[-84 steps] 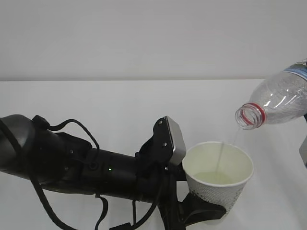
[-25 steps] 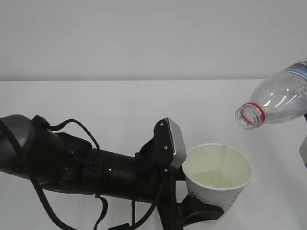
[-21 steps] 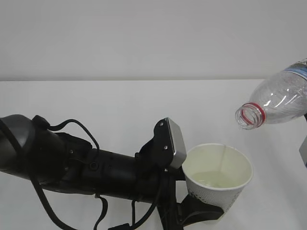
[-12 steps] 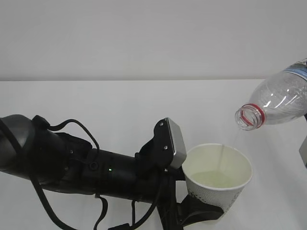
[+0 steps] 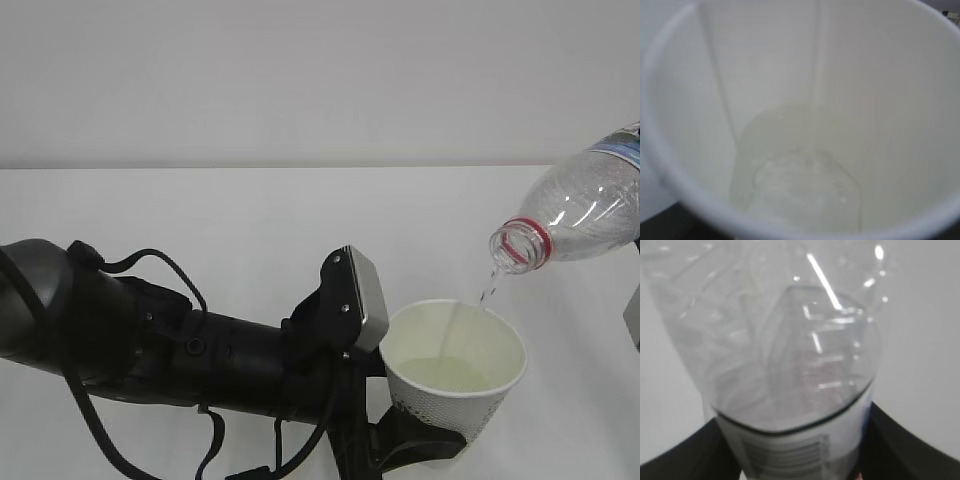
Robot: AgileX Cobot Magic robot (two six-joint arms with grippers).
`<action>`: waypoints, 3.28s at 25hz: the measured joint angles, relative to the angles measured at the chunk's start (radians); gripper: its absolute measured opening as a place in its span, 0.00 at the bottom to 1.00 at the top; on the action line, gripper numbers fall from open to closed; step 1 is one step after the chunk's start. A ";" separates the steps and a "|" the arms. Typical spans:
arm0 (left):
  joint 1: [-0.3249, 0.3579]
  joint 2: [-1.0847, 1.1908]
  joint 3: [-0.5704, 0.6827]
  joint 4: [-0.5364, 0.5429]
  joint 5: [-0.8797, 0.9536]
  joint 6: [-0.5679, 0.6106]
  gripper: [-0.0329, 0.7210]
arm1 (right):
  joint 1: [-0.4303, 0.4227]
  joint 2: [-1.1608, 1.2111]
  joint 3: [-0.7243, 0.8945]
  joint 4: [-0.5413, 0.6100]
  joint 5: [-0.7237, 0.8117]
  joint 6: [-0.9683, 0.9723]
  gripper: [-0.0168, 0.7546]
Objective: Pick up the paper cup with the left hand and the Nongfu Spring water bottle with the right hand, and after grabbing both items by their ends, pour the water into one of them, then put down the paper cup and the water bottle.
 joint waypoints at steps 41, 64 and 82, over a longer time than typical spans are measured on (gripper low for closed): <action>0.000 0.001 0.000 0.000 0.002 0.000 0.74 | 0.000 0.000 0.000 0.000 0.000 0.000 0.62; 0.000 0.001 0.000 0.000 0.002 0.000 0.74 | 0.000 0.000 0.000 -0.002 0.000 -0.002 0.62; 0.000 0.001 0.000 0.000 0.002 0.000 0.74 | 0.000 0.000 0.000 0.000 0.000 -0.002 0.62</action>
